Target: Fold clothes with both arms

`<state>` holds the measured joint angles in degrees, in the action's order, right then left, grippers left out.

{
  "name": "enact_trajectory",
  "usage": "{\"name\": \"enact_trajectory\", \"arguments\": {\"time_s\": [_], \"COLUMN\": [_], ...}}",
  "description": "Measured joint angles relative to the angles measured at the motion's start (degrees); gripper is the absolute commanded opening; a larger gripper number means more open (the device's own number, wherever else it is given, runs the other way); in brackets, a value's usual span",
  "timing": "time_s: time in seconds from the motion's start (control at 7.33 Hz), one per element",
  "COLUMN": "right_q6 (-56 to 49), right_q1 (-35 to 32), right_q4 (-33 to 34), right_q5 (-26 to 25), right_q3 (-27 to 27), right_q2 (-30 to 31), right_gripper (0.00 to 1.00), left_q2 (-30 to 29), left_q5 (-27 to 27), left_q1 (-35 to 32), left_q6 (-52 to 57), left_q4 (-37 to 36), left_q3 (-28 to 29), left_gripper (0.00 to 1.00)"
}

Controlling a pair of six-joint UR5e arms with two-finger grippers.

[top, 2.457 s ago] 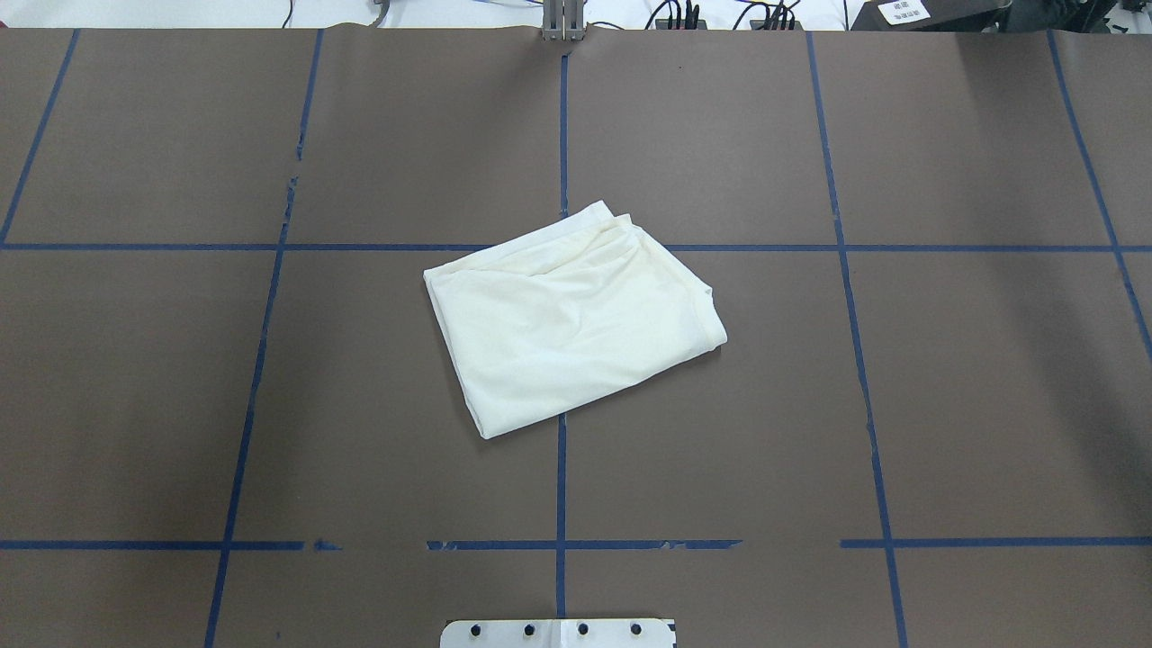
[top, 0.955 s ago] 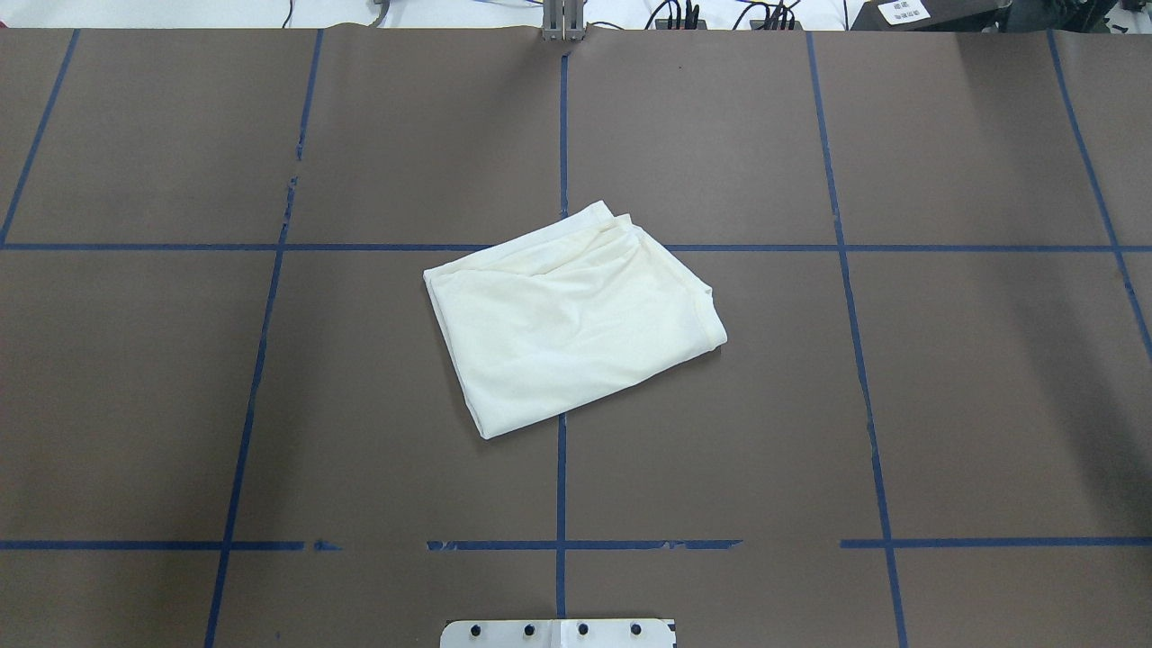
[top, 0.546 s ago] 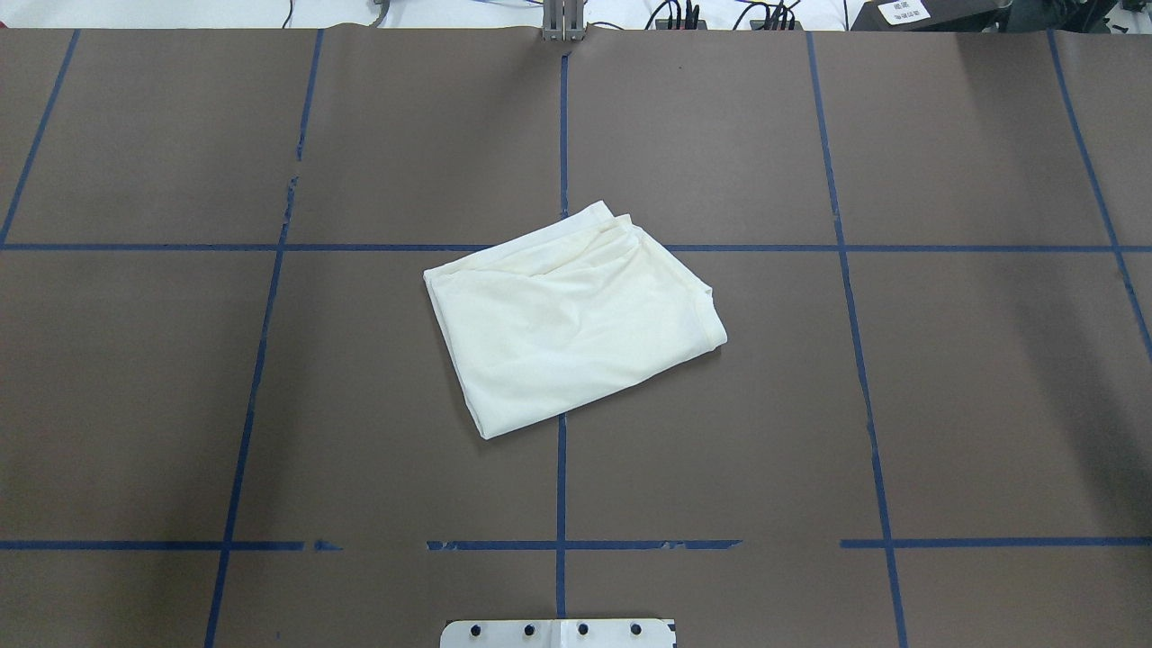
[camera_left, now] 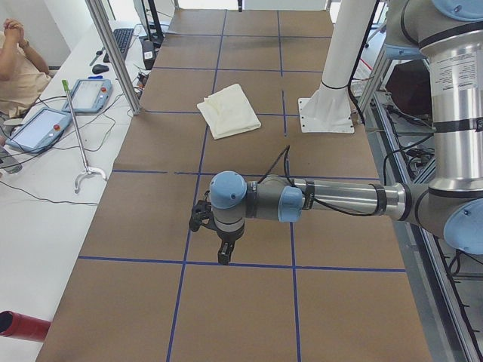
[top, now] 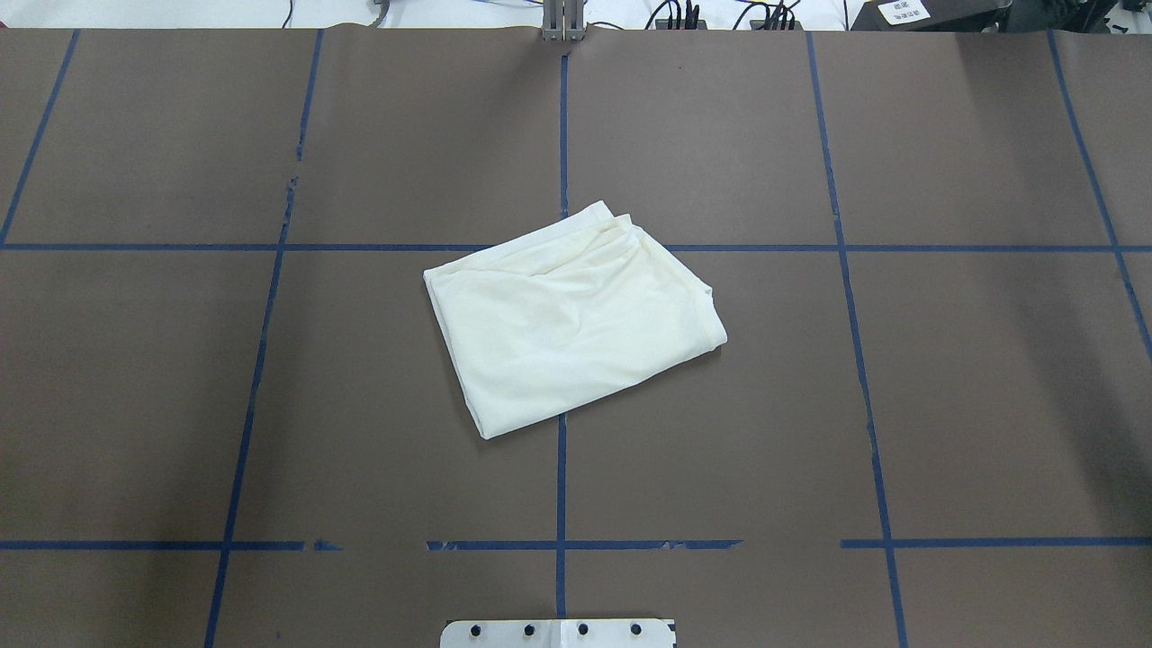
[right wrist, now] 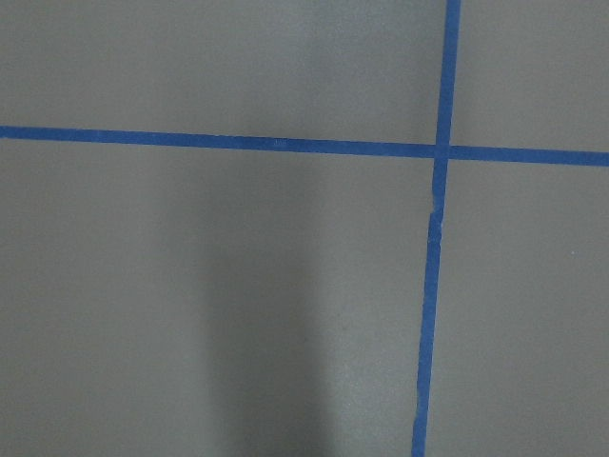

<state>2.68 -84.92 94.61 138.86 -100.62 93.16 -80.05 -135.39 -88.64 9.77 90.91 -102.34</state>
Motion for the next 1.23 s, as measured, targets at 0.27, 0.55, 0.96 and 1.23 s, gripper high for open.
{"name": "enact_trajectory", "arguments": {"time_s": [0.27,0.55,0.96,1.23], "right_q6": [0.0,-0.1,-0.4,-0.2], "right_q1": [0.0,0.0,-0.1,-0.1], "right_q4": [-1.4,-2.4,-2.5,-2.5], "right_q5": [-0.1,-0.1,-0.1,0.1], "right_q3": [0.3,0.6,2.2,3.0], "right_q2": [0.0,0.1,0.2,0.1], "right_gripper": [1.00,1.00,1.00,1.00], "left_q2": [-0.4,-1.0,-6.0,-7.6], "left_q5": [-0.5,-1.4,-1.4,-1.0], "left_q1": [0.2,0.2,0.2,0.2], "left_q6": [0.0,-0.1,-0.3,-0.3], "left_q4": [0.8,2.7,3.3,3.0], "left_q3": [1.5,2.9,8.0,9.1], "left_gripper": [1.00,1.00,1.00,1.00]}}
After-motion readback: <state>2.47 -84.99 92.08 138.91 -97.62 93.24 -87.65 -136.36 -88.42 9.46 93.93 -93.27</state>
